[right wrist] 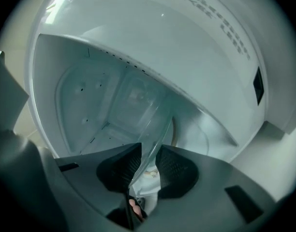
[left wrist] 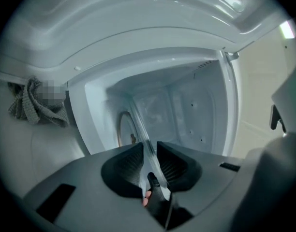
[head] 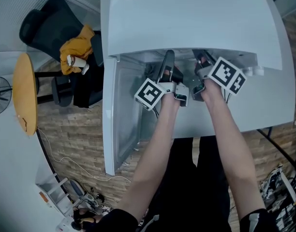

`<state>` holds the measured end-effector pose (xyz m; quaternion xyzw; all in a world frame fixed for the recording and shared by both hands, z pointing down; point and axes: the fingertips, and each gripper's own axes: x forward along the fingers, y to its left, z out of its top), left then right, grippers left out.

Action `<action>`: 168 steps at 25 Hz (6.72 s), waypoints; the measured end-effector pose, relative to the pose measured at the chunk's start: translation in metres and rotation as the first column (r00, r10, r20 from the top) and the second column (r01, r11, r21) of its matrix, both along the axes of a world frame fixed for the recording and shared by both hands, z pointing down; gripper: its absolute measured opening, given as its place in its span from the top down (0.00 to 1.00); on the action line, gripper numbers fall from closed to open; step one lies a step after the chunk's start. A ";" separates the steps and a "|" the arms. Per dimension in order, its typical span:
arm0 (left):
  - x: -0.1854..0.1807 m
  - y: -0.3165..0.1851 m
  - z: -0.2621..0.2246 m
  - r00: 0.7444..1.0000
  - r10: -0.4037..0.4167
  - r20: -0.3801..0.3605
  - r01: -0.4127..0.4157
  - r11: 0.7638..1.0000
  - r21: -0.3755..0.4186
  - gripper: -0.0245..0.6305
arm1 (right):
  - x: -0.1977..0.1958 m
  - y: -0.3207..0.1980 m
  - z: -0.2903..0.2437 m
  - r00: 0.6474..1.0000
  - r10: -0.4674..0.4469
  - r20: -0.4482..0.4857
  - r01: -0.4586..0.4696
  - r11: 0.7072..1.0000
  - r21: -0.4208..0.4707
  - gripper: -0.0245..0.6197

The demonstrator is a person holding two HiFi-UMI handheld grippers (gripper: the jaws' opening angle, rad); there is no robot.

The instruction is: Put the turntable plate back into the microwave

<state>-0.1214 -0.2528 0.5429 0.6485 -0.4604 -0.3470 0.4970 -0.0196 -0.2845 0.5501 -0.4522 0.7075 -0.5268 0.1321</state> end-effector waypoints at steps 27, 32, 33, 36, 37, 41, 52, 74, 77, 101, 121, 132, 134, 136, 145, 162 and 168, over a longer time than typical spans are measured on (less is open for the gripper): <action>-0.009 -0.015 0.014 0.975 -0.115 -0.188 0.105 0.992 -0.067 0.89 | -0.009 0.013 0.006 0.991 -0.118 -0.060 0.115 0.992 -0.061 0.67; -0.008 -0.015 0.015 0.977 -0.111 -0.181 0.099 0.992 -0.074 0.89 | -0.007 0.030 0.007 0.994 -0.108 -0.026 0.107 0.993 -0.054 0.77; -0.008 -0.014 0.015 0.978 -0.107 -0.178 0.095 0.993 -0.074 0.89 | -0.007 0.032 0.007 0.994 -0.106 -0.014 0.106 0.993 -0.052 0.78; -0.008 -0.014 0.016 0.983 -0.083 -0.165 0.070 0.994 -0.080 0.89 | -0.006 0.034 0.006 0.996 -0.088 0.029 0.090 0.995 -0.048 0.81; -0.007 -0.013 0.016 0.985 -0.073 -0.157 0.060 0.995 -0.086 0.89 | -0.006 0.034 0.006 0.996 -0.079 0.040 0.081 0.996 -0.044 0.81; -0.007 -0.009 0.021 0.997 -0.007 -0.071 -0.003 0.991 -0.137 0.89 | -0.003 0.034 0.008 0.998 -0.049 0.049 0.051 0.998 -0.038 0.82; 0.001 0.004 0.028 0.992 0.124 0.010 -0.119 0.966 -0.229 0.88 | 0.002 0.027 0.014 0.995 0.046 0.084 -0.039 0.996 -0.078 0.86; 0.003 0.010 0.035 0.992 0.089 -0.091 -0.109 0.961 -0.253 0.90 | 0.006 0.030 0.012 1.000 0.025 -0.007 -0.025 0.997 -0.078 0.86; 0.004 0.010 0.034 0.993 0.086 -0.079 -0.104 0.961 -0.257 0.90 | 0.001 0.034 0.012 1.000 0.003 -0.019 -0.005 0.997 -0.076 0.86; -0.004 0.023 0.046 0.996 0.068 -0.058 -0.084 0.938 -0.336 0.93 | -0.023 0.042 0.025 0.995 -0.083 -0.061 0.076 0.991 -0.108 0.95; -0.002 0.021 0.045 0.993 0.083 -0.082 -0.105 0.941 -0.321 0.95 | -0.018 0.040 0.023 0.997 -0.061 -0.055 0.056 0.993 -0.102 0.95; 0.002 0.043 0.012 0.994 0.107 -0.023 -0.109 0.958 -0.265 0.95 | -0.004 0.065 -0.017 0.990 -0.109 -0.088 0.108 0.994 -0.016 0.95; 0.007 0.052 0.002 0.993 0.121 -0.001 -0.118 0.962 -0.245 0.95 | -0.001 0.074 -0.030 0.986 -0.125 -0.110 0.127 0.992 0.013 0.95; 0.015 0.062 -0.008 0.991 0.135 0.018 -0.128 0.966 -0.227 0.95 | 0.004 0.082 -0.043 0.982 -0.139 -0.128 0.145 0.988 0.044 0.95; 0.040 0.102 -0.075 0.964 0.165 0.209 -0.141 0.982 -0.126 0.96 | 0.014 0.115 -0.107 0.945 -0.193 -0.265 0.248 0.950 0.191 0.95; 0.069 0.170 -0.221 0.702 0.085 0.707 -0.231 0.966 0.113 0.96 | 0.031 0.186 -0.227 0.814 -0.141 -0.564 0.435 0.792 0.429 0.95; 0.076 0.191 -0.255 0.600 0.061 0.798 -0.283 0.949 0.140 0.97 | 0.039 0.205 -0.257 0.797 -0.127 -0.591 0.468 0.748 0.471 0.95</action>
